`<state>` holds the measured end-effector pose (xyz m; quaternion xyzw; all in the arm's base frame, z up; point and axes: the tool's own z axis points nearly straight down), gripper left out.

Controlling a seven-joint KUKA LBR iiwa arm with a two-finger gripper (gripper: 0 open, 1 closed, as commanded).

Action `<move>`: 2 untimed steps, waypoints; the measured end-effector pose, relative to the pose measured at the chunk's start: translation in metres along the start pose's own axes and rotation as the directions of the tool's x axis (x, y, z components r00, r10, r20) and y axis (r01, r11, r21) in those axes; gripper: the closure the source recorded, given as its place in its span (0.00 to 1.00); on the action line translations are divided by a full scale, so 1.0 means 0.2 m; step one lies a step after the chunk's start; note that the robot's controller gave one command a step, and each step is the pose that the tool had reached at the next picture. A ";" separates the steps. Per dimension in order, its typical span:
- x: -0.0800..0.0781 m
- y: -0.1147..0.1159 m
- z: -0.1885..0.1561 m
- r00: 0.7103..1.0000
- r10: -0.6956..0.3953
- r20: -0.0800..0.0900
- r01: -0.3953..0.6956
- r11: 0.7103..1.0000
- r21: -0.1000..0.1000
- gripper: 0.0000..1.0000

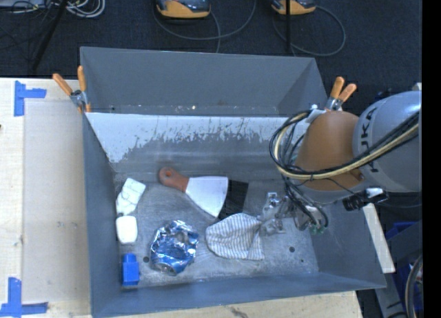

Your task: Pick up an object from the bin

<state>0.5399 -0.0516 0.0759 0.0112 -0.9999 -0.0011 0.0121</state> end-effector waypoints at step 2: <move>0.07 0.04 -0.95 0.998 -0.062 0.021 0.062 0.998 0.003 1.00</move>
Offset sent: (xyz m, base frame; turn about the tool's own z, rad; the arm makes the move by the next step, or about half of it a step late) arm -0.0124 0.0086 0.2527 -0.0852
